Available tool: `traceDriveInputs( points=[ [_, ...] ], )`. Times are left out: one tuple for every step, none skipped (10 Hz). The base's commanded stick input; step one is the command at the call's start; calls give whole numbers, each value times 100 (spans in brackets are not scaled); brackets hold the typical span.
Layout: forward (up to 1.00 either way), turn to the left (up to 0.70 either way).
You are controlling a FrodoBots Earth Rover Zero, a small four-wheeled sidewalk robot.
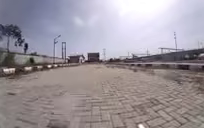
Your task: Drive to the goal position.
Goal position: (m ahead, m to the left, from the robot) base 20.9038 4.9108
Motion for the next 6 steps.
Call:
traceDriveInputs(
  points=[
    [100,0],
    [100,0],
    [100,0],
    [100,0],
    [100,0],
    [100,0]
  ],
)
